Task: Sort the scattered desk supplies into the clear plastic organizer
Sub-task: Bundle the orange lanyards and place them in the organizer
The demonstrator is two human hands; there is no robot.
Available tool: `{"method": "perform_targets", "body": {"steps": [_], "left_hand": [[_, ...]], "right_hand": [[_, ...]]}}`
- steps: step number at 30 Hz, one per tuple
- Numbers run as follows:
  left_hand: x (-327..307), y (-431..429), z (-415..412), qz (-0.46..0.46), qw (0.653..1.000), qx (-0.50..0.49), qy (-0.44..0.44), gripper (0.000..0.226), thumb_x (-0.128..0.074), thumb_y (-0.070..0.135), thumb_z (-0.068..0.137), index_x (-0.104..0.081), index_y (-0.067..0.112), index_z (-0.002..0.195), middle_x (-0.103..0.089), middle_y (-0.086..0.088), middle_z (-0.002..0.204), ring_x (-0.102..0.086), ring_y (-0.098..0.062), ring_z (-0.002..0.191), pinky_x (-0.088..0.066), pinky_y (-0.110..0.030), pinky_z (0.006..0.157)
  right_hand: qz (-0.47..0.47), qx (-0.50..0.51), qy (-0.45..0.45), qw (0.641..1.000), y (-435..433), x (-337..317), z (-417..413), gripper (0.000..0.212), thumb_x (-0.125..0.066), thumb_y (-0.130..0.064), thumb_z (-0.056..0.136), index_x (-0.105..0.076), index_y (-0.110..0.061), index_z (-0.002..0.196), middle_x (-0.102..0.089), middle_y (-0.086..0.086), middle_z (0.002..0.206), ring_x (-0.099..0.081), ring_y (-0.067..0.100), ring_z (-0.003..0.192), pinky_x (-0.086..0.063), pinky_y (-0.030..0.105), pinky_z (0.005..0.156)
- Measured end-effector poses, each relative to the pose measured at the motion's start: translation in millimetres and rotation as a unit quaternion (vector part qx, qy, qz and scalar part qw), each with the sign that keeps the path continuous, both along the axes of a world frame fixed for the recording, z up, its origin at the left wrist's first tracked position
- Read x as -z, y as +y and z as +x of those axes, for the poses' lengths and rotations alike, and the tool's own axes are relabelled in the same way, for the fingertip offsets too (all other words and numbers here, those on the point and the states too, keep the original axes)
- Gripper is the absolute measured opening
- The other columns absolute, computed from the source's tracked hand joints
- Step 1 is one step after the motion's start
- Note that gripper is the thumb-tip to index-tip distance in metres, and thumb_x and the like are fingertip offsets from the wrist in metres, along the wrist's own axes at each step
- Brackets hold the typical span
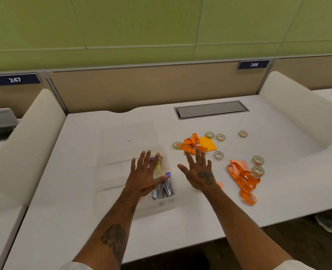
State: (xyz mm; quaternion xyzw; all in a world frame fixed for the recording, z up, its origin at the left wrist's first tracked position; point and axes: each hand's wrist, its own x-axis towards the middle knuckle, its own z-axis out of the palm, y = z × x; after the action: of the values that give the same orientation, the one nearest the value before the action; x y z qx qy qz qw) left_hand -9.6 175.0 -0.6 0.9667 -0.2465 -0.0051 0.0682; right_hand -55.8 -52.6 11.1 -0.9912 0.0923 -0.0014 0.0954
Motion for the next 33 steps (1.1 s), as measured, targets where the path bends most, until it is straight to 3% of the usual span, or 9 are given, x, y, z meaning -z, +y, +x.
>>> {"method": "perform_targets", "body": {"steps": [3, 6, 8, 12, 14, 16, 20, 27, 33], "left_hand": [[1, -27, 3, -0.023, 1.000, 0.011, 0.017, 0.092, -0.009, 0.086, 0.078, 0.015, 0.036, 0.152, 0.014, -0.002, 0.163, 0.019, -0.020, 0.149, 0.009, -0.051, 0.117], [1, -62, 6, -0.019, 0.999, 0.019, 0.032, 0.092, -0.011, 0.086, 0.079, 0.016, 0.037, 0.151, 0.015, -0.003, 0.163, 0.020, -0.021, 0.148, 0.010, -0.051, 0.117], [1, -87, 7, -0.018, 0.999, 0.028, 0.036, 0.092, -0.011, 0.086, 0.079, 0.015, 0.036, 0.152, 0.016, -0.004, 0.163, 0.021, -0.021, 0.148, 0.010, -0.052, 0.117], [5, -142, 1, -0.023, 0.997, 0.055, 0.041, 0.094, -0.015, 0.085, 0.080, 0.013, 0.033, 0.153, 0.018, -0.003, 0.162, 0.021, -0.020, 0.148, 0.008, -0.052, 0.119], [7, -170, -5, -0.024, 0.996, 0.072, 0.050, 0.095, -0.017, 0.084, 0.080, 0.011, 0.031, 0.153, 0.017, -0.003, 0.163, 0.019, -0.021, 0.149, 0.006, -0.051, 0.119], [10, -196, -10, -0.027, 0.993, 0.093, 0.067, 0.096, -0.023, 0.083, 0.080, 0.008, 0.030, 0.154, 0.013, -0.004, 0.163, 0.016, -0.021, 0.150, 0.003, -0.048, 0.120], [18, -239, -26, -0.043, 0.983, 0.128, 0.125, 0.101, -0.036, 0.083, 0.079, -0.002, 0.027, 0.155, -0.002, -0.003, 0.164, 0.000, -0.022, 0.151, -0.008, -0.044, 0.122], [32, -293, -56, 0.031, 0.966, 0.194, 0.167, 0.093, -0.053, 0.080, 0.074, -0.028, 0.029, 0.147, -0.025, -0.005, 0.158, -0.036, -0.027, 0.137, -0.038, -0.044, 0.107], [41, -314, -67, 0.059, 0.946, 0.248, 0.200, 0.072, -0.064, 0.059, 0.082, -0.035, 0.032, 0.143, -0.041, -0.005, 0.145, -0.051, -0.024, 0.120, -0.046, -0.036, 0.094]], "right_hand": [[-0.007, 0.008, 0.007, 1.000, -23, 0, -3, 0.082, -0.009, -0.073, 0.084, -0.011, -0.029, 0.153, 0.001, 0.014, 0.162, 0.003, 0.034, 0.149, -0.016, 0.060, 0.114], [-0.017, 0.007, 0.023, 1.000, -54, -1, -6, 0.092, 0.006, -0.076, 0.075, -0.009, -0.029, 0.153, 0.001, 0.014, 0.162, 0.002, 0.034, 0.149, -0.018, 0.059, 0.114], [-0.011, 0.015, 0.033, 0.999, -78, 0, -10, 0.089, 0.006, -0.074, 0.078, -0.010, -0.028, 0.153, -0.002, 0.014, 0.161, -0.001, 0.035, 0.149, -0.020, 0.058, 0.114], [0.010, 0.024, 0.008, 1.000, -132, 7, -24, 0.065, -0.038, -0.052, 0.097, -0.029, -0.016, 0.150, -0.024, 0.023, 0.155, -0.020, 0.039, 0.145, -0.033, 0.052, 0.110], [0.016, 0.024, -0.018, 0.999, -158, 16, -34, 0.055, -0.049, -0.035, 0.098, -0.039, -0.008, 0.145, -0.036, 0.028, 0.147, -0.037, 0.044, 0.135, -0.045, 0.052, 0.099], [0.014, 0.047, -0.005, 0.999, -181, 20, -41, 0.049, -0.046, -0.024, 0.099, -0.039, -0.011, 0.145, -0.041, 0.023, 0.145, -0.043, 0.040, 0.130, -0.049, 0.049, 0.093], [-0.015, 0.056, 0.068, 0.996, -224, 28, -50, 0.049, -0.034, -0.018, 0.097, -0.031, -0.017, 0.147, -0.043, 0.011, 0.141, -0.043, 0.032, 0.125, -0.043, 0.041, 0.096], [-0.026, 0.050, 0.129, 0.990, -269, 39, -53, 0.049, -0.039, -0.037, 0.098, -0.033, -0.021, 0.144, -0.048, 0.006, 0.136, -0.041, 0.025, 0.127, -0.042, 0.035, 0.099], [-0.026, 0.028, 0.119, 0.992, -273, 43, -49, 0.043, -0.041, -0.029, 0.099, -0.040, -0.018, 0.140, -0.049, 0.009, 0.135, -0.044, 0.025, 0.126, -0.045, 0.035, 0.097]]}}
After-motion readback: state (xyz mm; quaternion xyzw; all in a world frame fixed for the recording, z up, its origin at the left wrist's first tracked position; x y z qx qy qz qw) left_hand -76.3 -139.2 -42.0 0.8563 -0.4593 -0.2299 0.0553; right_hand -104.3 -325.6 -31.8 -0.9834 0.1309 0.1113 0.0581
